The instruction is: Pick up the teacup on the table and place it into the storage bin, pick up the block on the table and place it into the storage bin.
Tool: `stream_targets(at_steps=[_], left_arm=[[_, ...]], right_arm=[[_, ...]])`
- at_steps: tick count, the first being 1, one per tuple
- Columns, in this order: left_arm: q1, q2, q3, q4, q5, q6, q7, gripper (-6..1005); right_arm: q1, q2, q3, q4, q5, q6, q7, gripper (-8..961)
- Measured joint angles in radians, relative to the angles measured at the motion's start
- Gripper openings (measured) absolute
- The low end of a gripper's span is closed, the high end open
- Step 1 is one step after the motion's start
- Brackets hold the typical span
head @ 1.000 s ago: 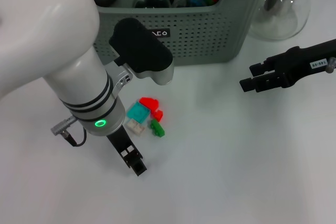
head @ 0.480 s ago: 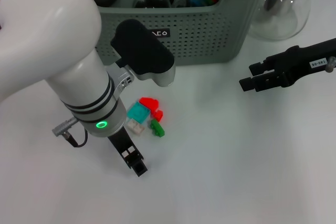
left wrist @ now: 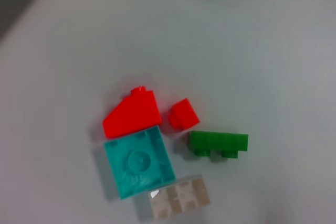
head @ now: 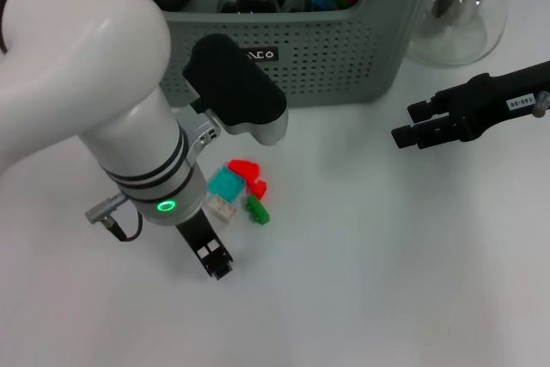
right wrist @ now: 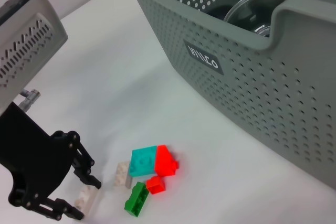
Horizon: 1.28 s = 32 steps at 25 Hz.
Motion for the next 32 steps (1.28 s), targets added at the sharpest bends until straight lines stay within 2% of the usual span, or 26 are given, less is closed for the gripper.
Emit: stream_targets(at_steps=[6, 9, 12, 16, 19, 22, 24, 28, 32], left_arm=[[0.000, 0.000, -0.003, 0.013, 0.002, 0.004, 0.000, 414], [0.006, 0.000, -0.019, 0.051, 0.002, 0.014, 0.000, 416], [0.025, 0.000, -0.077, 0.123, -0.001, 0.041, 0.010, 417], [0.061, 0.000, -0.249, 0.258, -0.059, 0.085, 0.056, 420], [0.075, 0.004, -0.453, 0.402, -0.206, 0.138, 0.115, 421], [0.065, 0.008, -0.591, 0.483, -0.309, 0.159, 0.153, 423], [0.032, 0.011, -0.690, 0.515, -0.366, 0.153, 0.182, 424], [-0.062, 0.022, -0.794, 0.446, -0.356, 0.071, 0.223, 426], [-0.157, 0.065, -0.813, 0.253, -0.287, -0.078, 0.228, 429]], right_arm=[[0.000, -0.001, 0.000, -0.001, 0.000, 0.001, 0.000, 655], [0.000, -0.003, 0.001, -0.001, 0.000, 0.001, 0.000, 655], [0.001, -0.007, 0.002, -0.004, 0.000, 0.000, 0.002, 655], [0.004, -0.011, 0.002, -0.005, 0.002, 0.000, 0.006, 655], [0.007, -0.012, 0.006, -0.005, 0.002, 0.000, 0.008, 655], [0.009, -0.012, 0.014, -0.005, 0.001, -0.001, 0.011, 655], [0.010, -0.012, 0.016, -0.006, 0.002, -0.002, 0.012, 655], [0.016, -0.012, 0.016, -0.005, 0.001, -0.004, 0.021, 655], [0.020, -0.012, 0.015, -0.002, 0.001, -0.001, 0.023, 655]])
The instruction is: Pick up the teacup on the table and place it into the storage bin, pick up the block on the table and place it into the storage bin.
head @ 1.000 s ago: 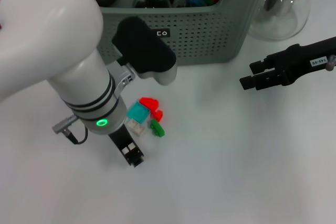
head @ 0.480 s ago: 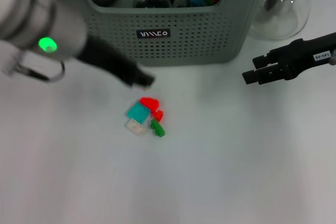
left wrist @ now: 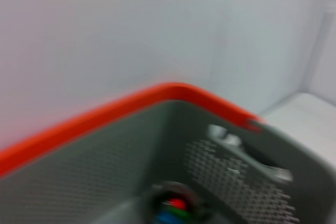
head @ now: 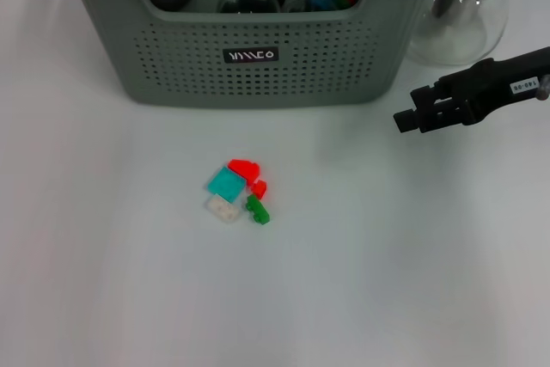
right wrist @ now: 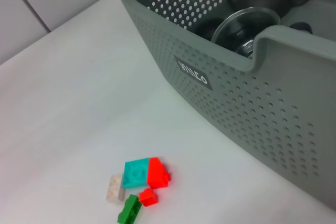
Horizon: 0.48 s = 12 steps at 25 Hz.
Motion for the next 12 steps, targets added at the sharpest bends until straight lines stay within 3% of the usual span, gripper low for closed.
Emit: stream_targets(at_steps=[7, 10, 12], left_arm=[[-0.187, 0.104, -0.050, -0.480, 0.127, -0.207, -0.035, 433], [-0.214, 0.116, -0.066, -0.573, 0.138, -0.237, -0.030, 434], [-0.213, 0.114, -0.065, -0.571, 0.138, -0.245, -0.026, 436]], right_arm=[[0.006, -0.001, 0.000, 0.004, -0.001, 0.000, 0.000, 655], [0.007, -0.001, 0.000, 0.006, -0.001, 0.000, 0.000, 655], [0.006, -0.002, 0.000, 0.006, -0.001, 0.000, 0.004, 656]])
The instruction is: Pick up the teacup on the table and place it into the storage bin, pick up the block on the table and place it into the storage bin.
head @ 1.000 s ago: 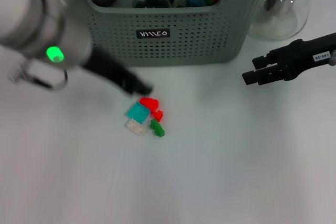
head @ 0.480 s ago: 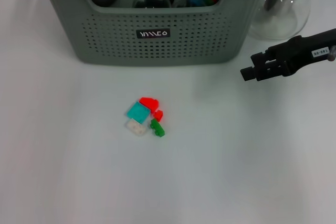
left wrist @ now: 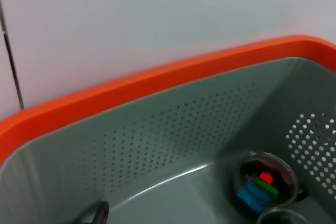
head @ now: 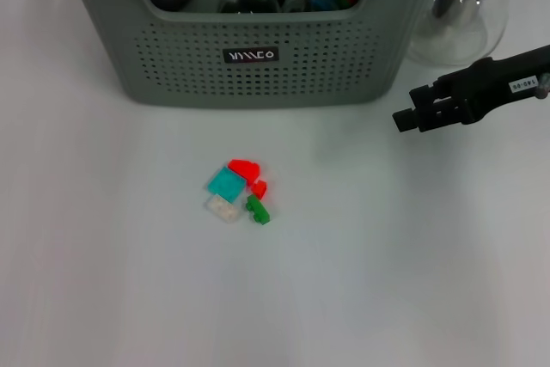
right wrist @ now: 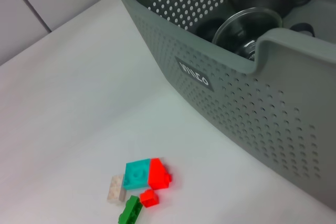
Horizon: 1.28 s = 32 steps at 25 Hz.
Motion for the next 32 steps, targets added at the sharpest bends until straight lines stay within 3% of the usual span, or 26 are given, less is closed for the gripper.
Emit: stream_targets(at_steps=[6, 12, 15, 19, 23, 26, 29, 32], left_arm=[[0.003, -0.005, 0.003, 0.005, 0.000, -0.002, 0.001, 439], [0.005, -0.008, -0.001, 0.034, -0.010, 0.016, 0.002, 697], [0.033, -0.013, -0.004, 0.118, -0.057, 0.059, 0.015, 765], [0.107, -0.023, -0.019, 0.319, -0.245, 0.190, 0.096, 810], [0.188, -0.050, -0.054, 0.483, -0.471, 0.395, 0.251, 808], [0.248, -0.077, -0.050, 0.564, -0.550, 0.541, 0.326, 807], [0.291, -0.103, -0.003, 0.598, -0.533, 0.656, 0.357, 805], [0.339, -0.127, 0.068, 0.597, -0.433, 0.680, 0.364, 803]], right_arm=[[-0.001, -0.001, -0.004, 0.001, 0.000, -0.001, 0.007, 656], [-0.001, -0.003, -0.006, 0.001, 0.000, 0.000, 0.007, 655], [-0.001, -0.004, -0.006, 0.001, 0.000, -0.001, 0.004, 655], [-0.001, -0.004, -0.006, 0.001, 0.000, 0.000, -0.001, 656], [0.000, -0.006, -0.001, 0.000, 0.000, 0.001, -0.002, 656], [-0.001, -0.006, 0.000, 0.000, 0.000, 0.002, -0.002, 656], [-0.002, -0.007, 0.001, 0.000, 0.000, 0.005, -0.002, 656], [-0.004, -0.006, 0.000, 0.000, 0.000, 0.012, -0.002, 656]])
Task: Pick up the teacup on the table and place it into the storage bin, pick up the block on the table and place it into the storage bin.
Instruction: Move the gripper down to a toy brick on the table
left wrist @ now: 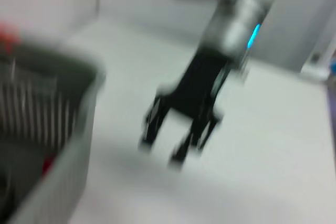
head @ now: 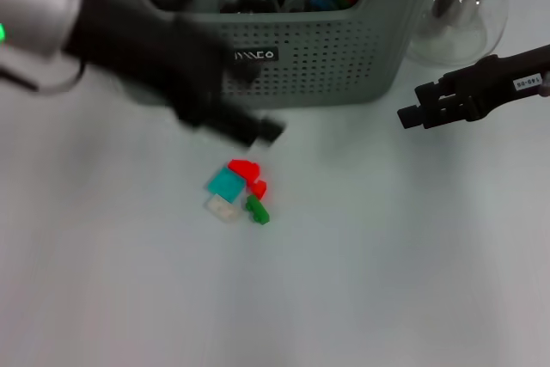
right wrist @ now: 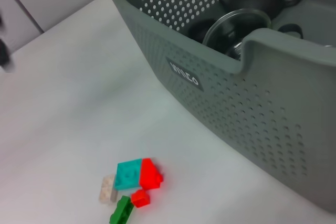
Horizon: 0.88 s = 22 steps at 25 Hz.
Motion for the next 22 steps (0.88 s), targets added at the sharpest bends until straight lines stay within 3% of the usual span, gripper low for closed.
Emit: stream_targets(at_steps=[5, 14, 22], left_arm=[[0.042, -0.043, 0.098, -0.060, 0.259, -0.072, -0.043, 799], [0.002, -0.045, 0.328, -0.292, 0.467, -0.280, -0.317, 798], [-0.005, -0.050, 0.482, -0.319, 0.555, -0.348, -0.455, 799]], right_arm=[[-0.005, 0.005, 0.000, 0.000, 0.000, 0.012, 0.007, 656], [-0.007, 0.012, -0.001, 0.001, 0.000, 0.012, 0.004, 655], [0.003, 0.031, -0.009, 0.005, 0.000, 0.006, -0.035, 655]])
